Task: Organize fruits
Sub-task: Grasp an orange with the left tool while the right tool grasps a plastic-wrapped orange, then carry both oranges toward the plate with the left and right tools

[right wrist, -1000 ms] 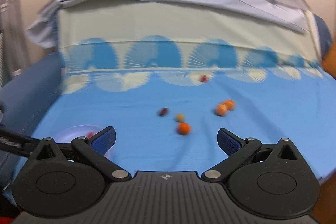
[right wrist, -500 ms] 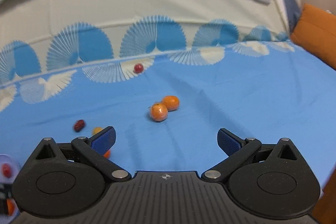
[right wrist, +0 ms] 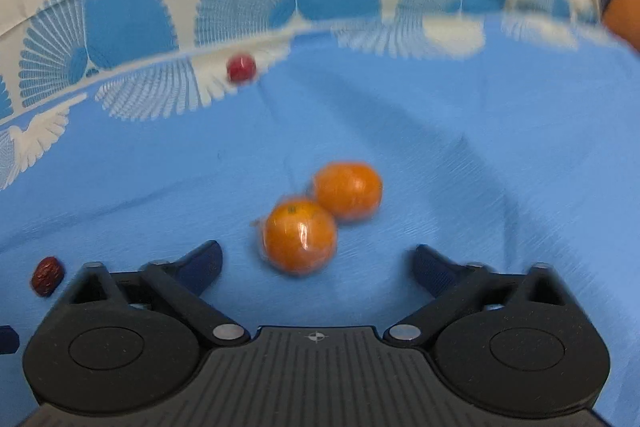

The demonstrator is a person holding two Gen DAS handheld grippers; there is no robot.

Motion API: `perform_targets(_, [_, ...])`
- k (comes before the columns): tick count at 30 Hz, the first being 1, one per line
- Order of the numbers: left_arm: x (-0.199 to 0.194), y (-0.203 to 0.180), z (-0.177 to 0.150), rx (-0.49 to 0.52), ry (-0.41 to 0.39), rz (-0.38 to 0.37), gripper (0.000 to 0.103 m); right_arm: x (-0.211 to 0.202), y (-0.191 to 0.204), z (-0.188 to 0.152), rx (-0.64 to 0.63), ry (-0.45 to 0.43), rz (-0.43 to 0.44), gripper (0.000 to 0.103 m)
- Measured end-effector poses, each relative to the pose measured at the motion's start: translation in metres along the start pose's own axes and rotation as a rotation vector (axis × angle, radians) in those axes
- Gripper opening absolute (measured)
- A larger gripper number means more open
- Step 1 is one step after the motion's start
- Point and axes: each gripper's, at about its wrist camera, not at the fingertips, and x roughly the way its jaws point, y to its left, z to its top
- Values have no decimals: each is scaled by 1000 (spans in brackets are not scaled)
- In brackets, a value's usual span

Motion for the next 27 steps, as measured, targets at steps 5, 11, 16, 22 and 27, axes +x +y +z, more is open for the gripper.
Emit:
perform_targets(5, [-30,7,-19,-8,-6,2,37,-22,-8,-2,14,20,-46,38])
perform_targets(11, [-102,29,-62,-43,-11,42,37,-114,-10,-24,76,20,-11,38])
perform_targets(16, [-163,54,-102,-71,6,104,37,-206,19,-50,22,36,113,38])
perform_targets(22, [-234,82,-153,-110,-31,177,37,-294,62,-79,-75,47,256,38])
perform_targets(27, [-271,95,-189,-187,-50,179,37,-346,90,-95,-131,5,316,38])
